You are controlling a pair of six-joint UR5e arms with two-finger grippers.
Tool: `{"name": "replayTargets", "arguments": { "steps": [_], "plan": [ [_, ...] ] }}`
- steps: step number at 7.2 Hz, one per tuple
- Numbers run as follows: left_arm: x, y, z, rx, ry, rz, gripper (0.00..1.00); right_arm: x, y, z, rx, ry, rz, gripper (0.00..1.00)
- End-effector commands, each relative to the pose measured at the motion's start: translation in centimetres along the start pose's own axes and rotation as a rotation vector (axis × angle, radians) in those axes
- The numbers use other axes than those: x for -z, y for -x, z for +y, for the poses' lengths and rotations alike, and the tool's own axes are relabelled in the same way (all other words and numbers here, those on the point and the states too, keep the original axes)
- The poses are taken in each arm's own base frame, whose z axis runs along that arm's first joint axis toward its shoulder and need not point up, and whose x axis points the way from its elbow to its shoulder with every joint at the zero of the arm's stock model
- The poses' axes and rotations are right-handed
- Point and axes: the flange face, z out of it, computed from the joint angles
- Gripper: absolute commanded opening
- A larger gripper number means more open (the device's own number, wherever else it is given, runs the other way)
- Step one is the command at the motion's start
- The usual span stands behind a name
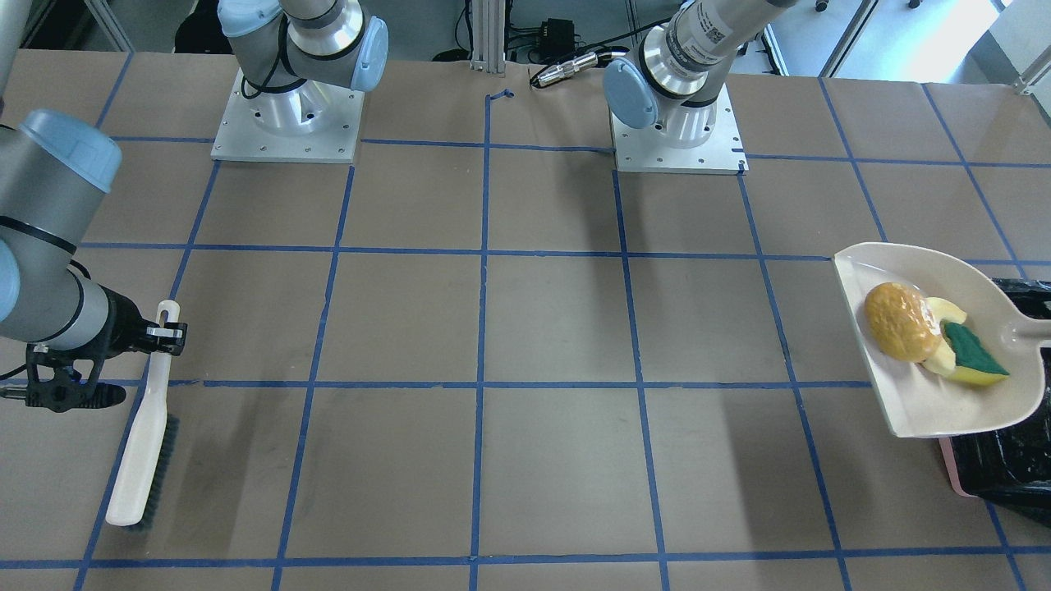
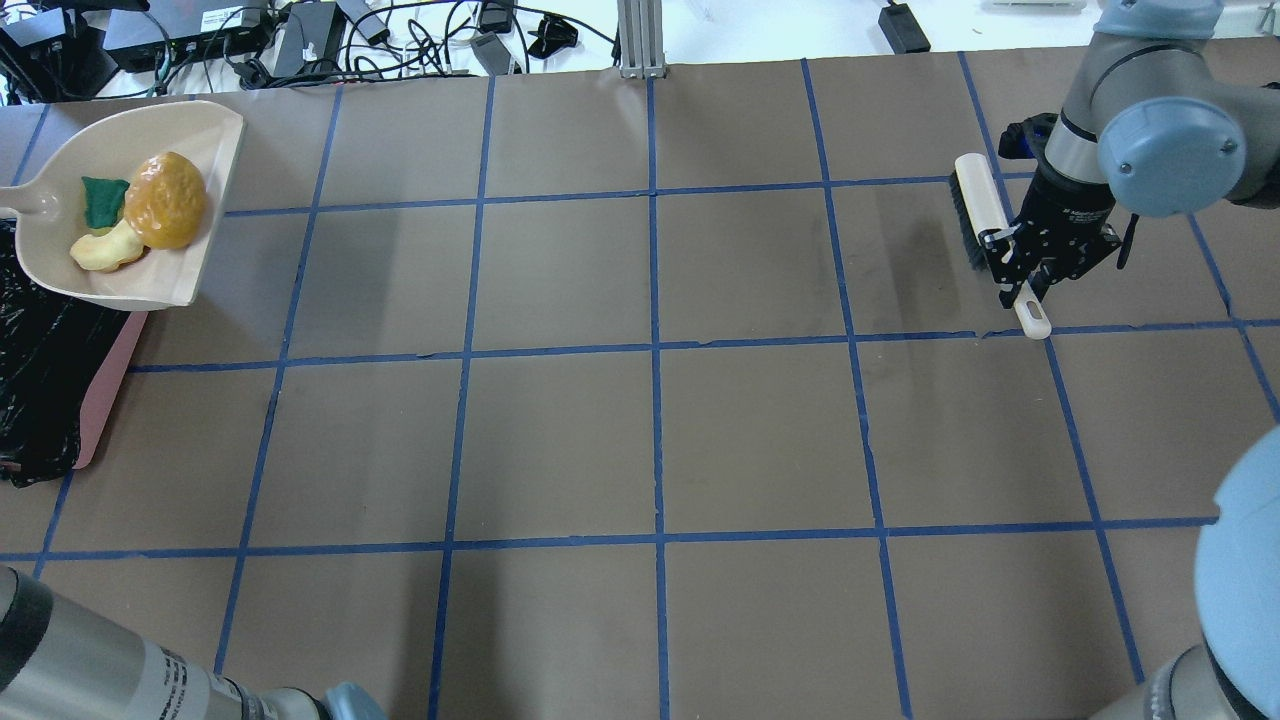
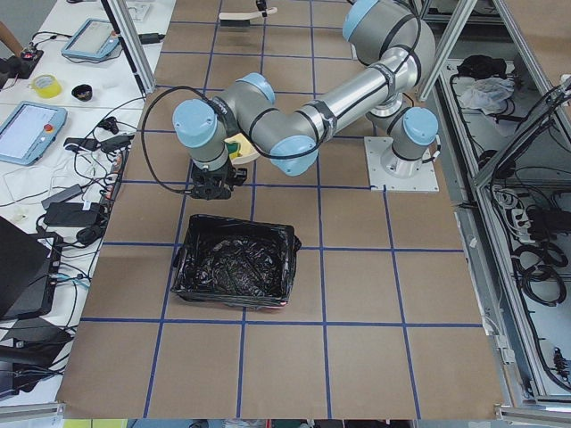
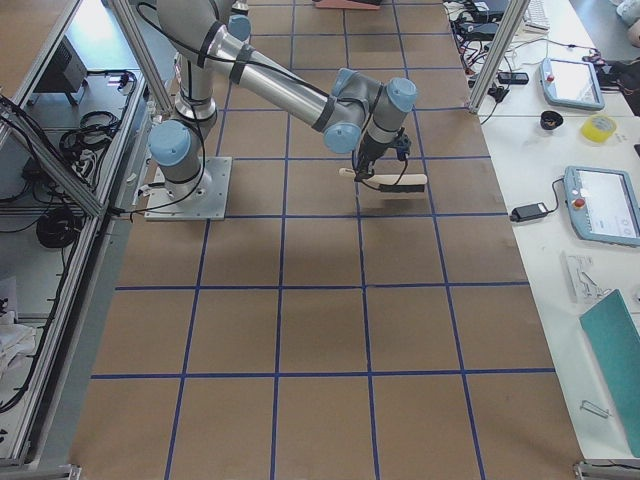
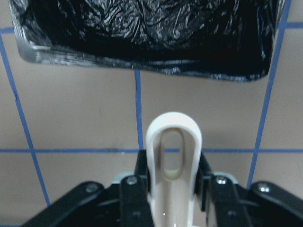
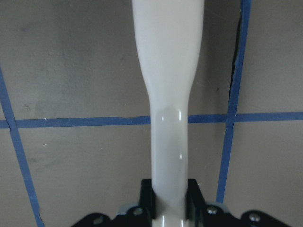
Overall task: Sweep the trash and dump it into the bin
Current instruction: 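Carry the loaded dustpan with the left gripper over the black trash bin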
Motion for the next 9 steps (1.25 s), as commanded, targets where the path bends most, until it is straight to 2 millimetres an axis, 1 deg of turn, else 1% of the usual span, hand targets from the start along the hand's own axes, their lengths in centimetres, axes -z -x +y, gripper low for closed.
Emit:
{"name": "replayTargets", "arguments": {
  "steps": [1,2,3,4,5,6,7,8,9],
  "plan": [
    [0.4,-0.1,-7.1,0.038,-0.029,0.013,0.00,-0.9,-0.6,-0.1,-0.002,0.018,-0.006,0.18],
    [0.4,-0.8,-8.8,0.030,-0.044,0.022,0.00,-1.2,-0.8,-0.1,-0.004,0.024,-0.010,0.18],
    [0.8,-1.0,-10.7,0.044,-0.064,0.037,0.00,-1.6,-2.4,-0.2,-0.024,0.029,-0.023,0.18],
    [0.8,-0.2,-13.7,0.073,-0.072,0.048,0.00,-1.9,-3.0,-0.2,-0.027,0.035,-0.029,0.18],
    [1.2,0.5,-15.7,0.082,-0.082,0.066,0.00,-2.2,-3.1,-0.4,-0.020,0.039,-0.031,0.18],
    [1.6,1.6,-18.0,0.093,-0.091,0.082,0.00,-2.3,-3.3,-0.4,-0.022,0.041,-0.030,0.18],
    [1.2,2.6,-20.3,0.078,-0.110,0.100,0.00,-2.5,-3.3,-0.4,-0.011,0.045,-0.025,0.19],
    [0.2,4.5,-23.5,0.073,-0.113,0.108,0.00,-3.0,-3.3,-0.6,-0.008,0.054,-0.027,0.20],
    [0.1,5.7,-24.9,0.062,-0.118,0.108,0.00,-2.9,-3.4,-0.6,-0.008,0.054,-0.025,0.25]
  ]
}}
